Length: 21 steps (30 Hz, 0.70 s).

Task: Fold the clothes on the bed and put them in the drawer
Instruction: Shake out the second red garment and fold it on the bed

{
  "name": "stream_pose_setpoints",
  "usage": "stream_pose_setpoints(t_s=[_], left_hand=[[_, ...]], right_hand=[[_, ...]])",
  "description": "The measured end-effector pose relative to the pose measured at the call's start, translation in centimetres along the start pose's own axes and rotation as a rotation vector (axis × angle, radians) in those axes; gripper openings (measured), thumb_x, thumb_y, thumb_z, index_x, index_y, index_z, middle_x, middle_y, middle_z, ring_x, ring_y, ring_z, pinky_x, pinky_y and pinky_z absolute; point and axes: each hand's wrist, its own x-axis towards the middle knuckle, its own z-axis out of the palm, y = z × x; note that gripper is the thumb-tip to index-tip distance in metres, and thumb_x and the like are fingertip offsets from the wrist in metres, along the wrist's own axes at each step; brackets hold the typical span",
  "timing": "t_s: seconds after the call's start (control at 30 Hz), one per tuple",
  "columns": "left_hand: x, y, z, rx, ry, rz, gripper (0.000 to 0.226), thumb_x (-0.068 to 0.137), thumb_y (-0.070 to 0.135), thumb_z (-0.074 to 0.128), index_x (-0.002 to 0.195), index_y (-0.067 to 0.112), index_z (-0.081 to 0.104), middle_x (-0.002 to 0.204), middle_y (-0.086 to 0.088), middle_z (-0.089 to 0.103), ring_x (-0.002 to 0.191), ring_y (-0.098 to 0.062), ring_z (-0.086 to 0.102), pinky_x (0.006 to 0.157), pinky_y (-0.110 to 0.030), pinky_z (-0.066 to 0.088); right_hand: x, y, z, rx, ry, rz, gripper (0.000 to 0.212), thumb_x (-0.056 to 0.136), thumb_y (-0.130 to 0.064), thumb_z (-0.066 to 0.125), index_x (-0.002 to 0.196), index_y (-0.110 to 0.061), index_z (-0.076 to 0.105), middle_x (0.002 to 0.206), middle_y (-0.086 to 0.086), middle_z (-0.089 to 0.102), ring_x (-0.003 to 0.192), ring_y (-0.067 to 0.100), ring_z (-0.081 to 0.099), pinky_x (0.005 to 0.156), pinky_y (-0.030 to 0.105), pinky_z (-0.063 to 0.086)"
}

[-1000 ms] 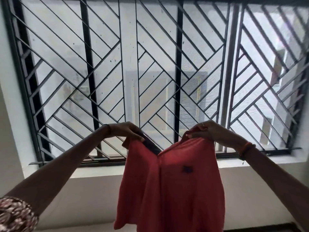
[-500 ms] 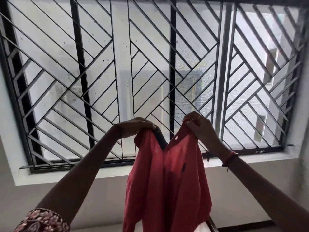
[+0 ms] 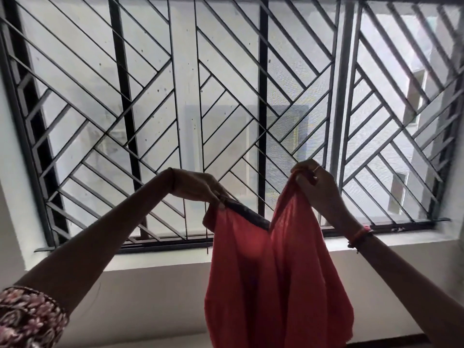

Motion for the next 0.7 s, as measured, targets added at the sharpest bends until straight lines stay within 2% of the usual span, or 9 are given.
stream_pose_setpoints(t_s=[0.1,0.2,0.27,0.33,0.4,0.47,0.53,0.6,0.7], left_hand=[[-0.4,0.0,0.1,0.147,0.045,-0.082,0.015,0.084,0.013,0.068,0.095,0.003,0.070,0.092,-0.004,0.070,0.091,-0.011,0.062,0.086,-0.021,0.048],[-0.6,0.1,0.4,0.090,0.159,-0.046,0.023,0.081,0.023,0.067,0.100,0.010,0.066,0.091,0.000,0.068,0.089,-0.010,0.062,0.081,-0.018,0.050],[-0.7,0.0,0.7,0.044,0.202,0.015,0.009,0.087,0.023,0.063,0.093,0.020,0.069,0.085,0.007,0.068,0.084,-0.005,0.062,0.078,-0.017,0.048],[-0.8,-0.3,0.9,-0.014,0.232,0.068,0.016,0.091,0.029,0.059,0.092,0.021,0.073,0.084,0.010,0.065,0.083,-0.002,0.058,0.078,-0.017,0.045],[-0.7,-0.7,1.0,-0.099,0.287,0.131,0.040,0.086,0.041,0.063,0.111,0.010,0.068,0.097,0.003,0.060,0.094,-0.005,0.054,0.084,-0.020,0.044],[-0.7,-0.7,0.9,-0.218,0.340,0.177,0.055,0.075,0.042,0.071,0.116,0.006,0.064,0.103,0.002,0.061,0.100,-0.005,0.054,0.090,-0.026,0.041],[-0.6,-0.2,0.9,-0.331,0.383,0.212,0.042,0.069,0.035,0.074,0.105,0.013,0.070,0.098,0.006,0.065,0.094,-0.003,0.058,0.087,-0.029,0.040],[-0.4,0.6,1.3,-0.382,0.423,0.245,0.025,0.072,0.029,0.069,0.094,0.019,0.073,0.092,0.011,0.068,0.088,-0.001,0.059,0.082,-0.027,0.040],[0.1,1.8,2.0,-0.358,0.479,0.286,0.020,0.079,0.028,0.066,0.096,0.020,0.073,0.096,0.005,0.064,0.093,-0.007,0.054,0.085,-0.028,0.038]], right_hand=[[0.3,0.4,-0.5,-0.001,0.052,0.004,0.017,0.078,-0.018,0.046,0.090,-0.018,0.059,0.071,-0.008,0.056,0.061,-0.006,0.051,0.058,0.007,0.037],[0.4,0.6,-0.8,0.039,0.073,0.018,0.019,0.079,-0.016,0.047,0.093,-0.014,0.059,0.077,-0.008,0.059,0.065,-0.009,0.053,0.061,0.005,0.037],[0.4,0.8,-1.1,0.052,0.071,0.031,0.018,0.079,-0.017,0.048,0.093,-0.016,0.059,0.079,-0.009,0.060,0.068,-0.009,0.054,0.065,0.006,0.038],[0.4,0.9,-1.4,0.044,0.069,0.029,0.015,0.080,-0.016,0.052,0.093,-0.016,0.060,0.080,-0.010,0.061,0.070,-0.009,0.055,0.068,0.007,0.039],[0.3,0.8,-1.5,0.048,0.060,0.014,0.011,0.083,-0.012,0.055,0.093,-0.015,0.060,0.081,-0.010,0.061,0.071,-0.011,0.055,0.070,0.007,0.040],[0.3,0.3,-1.6,0.065,0.051,-0.010,0.013,0.081,-0.014,0.054,0.093,-0.013,0.060,0.081,-0.012,0.062,0.071,-0.012,0.055,0.070,0.005,0.039],[0.4,-0.5,-1.5,0.100,0.027,-0.039,0.013,0.080,-0.012,0.053,0.091,-0.014,0.060,0.077,-0.015,0.064,0.072,-0.013,0.055,0.071,0.004,0.039],[0.5,-1.5,-1.5,0.137,-0.016,-0.069,0.013,0.080,-0.011,0.053,0.088,-0.018,0.061,0.076,-0.023,0.065,0.075,-0.013,0.055,0.073,0.003,0.038],[0.7,-2.6,-1.0,0.105,-0.114,-0.143,0.016,0.080,-0.011,0.054,0.087,-0.024,0.062,0.078,-0.027,0.065,0.076,-0.011,0.056,0.074,0.005,0.040]])
